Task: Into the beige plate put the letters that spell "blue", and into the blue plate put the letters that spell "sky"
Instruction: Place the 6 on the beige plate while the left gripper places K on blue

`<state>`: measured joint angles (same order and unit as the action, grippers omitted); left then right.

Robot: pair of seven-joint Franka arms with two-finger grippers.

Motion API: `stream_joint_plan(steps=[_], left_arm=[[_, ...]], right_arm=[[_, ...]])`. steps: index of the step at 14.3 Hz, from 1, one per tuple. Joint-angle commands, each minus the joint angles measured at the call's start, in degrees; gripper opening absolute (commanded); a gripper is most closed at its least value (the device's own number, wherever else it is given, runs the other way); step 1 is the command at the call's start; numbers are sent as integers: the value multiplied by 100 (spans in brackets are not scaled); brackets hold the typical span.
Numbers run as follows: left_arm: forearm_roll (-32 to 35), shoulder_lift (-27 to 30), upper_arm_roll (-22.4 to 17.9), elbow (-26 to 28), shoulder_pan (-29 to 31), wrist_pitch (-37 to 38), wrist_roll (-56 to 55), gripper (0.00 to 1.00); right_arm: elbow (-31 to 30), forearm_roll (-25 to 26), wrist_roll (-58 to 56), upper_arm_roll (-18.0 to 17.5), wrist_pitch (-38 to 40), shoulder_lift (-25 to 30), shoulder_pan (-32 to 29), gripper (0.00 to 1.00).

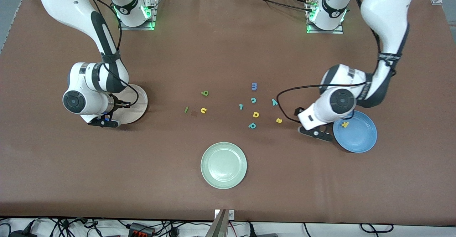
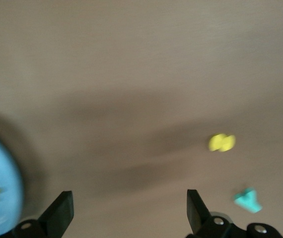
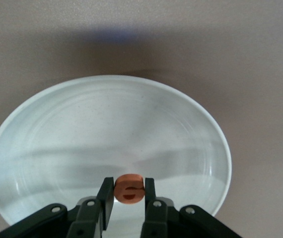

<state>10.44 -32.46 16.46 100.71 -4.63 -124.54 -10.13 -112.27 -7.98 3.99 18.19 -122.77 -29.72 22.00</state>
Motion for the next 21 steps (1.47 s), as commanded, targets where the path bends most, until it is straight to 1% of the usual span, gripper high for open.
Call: stream_joint_plan(steps=[1,3,5,6,7,8,10,11,12,13,15,16,17,18,19,20,21], left_arm=[[107,-348,-3,-25,-292,-552,-436,100],[107,-559,-11,10,-319,-965,-446,100],[116,-682,-11,1,-389,-1028,-446,100],[116,-753,-20,-16,-407,-1055,-446,100],[116,-762,-20,-7,-424,-1064,-446,96],[116,-762,-29,-7,-424,-1064,-446,90],[116,-771,-29,-7,-433,-1064,-446,69],[116,-771,-29,-7,-433,-1064,-446,60],[116,-780,-38,-7,-433,-1064,-446,48],[116,-789,-38,-7,-442,-1064,-446,46],[116,-815,-38,-16,-459,-1072,-446,46],[116,-815,-47,-16,-468,-1073,-446,46],[116,-806,-47,-16,-460,-1064,-446,41],[116,-806,-47,-7,-459,-1064,-446,29],[116,-797,-47,-16,-451,-1055,-446,20],[116,-771,-47,-16,-425,-1020,-446,14],[116,-745,-47,-16,-390,-985,-428,11]], right_arm=[[257,-55,-3,-44,218,264,67,100],[713,-55,-3,-70,385,239,93,100],[934,-55,84,-88,368,187,224,100],[1030,-55,328,-96,325,99,321,100],[1153,-72,635,-97,315,-23,470,100],[1294,-125,1030,-97,307,-199,619,100],[1653,-588,1506,-97,289,-524,892,100],[1795,-800,1665,-97,289,-673,1015,100],[1900,-906,1849,-97,280,-797,1164,100],[2058,-933,2156,-97,289,-937,1253,100],[2218,-951,2658,-97,280,-1105,1446,98],[2218,-969,2790,-97,202,-1140,1508,90],[2218,-995,2887,-97,62,-1150,1517,85],[2218,-1065,3002,-123,-27,-1167,1552,78],[2218,-1153,3081,-166,-45,-1193,1622,77],[2218,-1336,3160,-176,-71,-1228,1675,77],[2209,-1538,3187,-176,-89,-1237,1702,77]])
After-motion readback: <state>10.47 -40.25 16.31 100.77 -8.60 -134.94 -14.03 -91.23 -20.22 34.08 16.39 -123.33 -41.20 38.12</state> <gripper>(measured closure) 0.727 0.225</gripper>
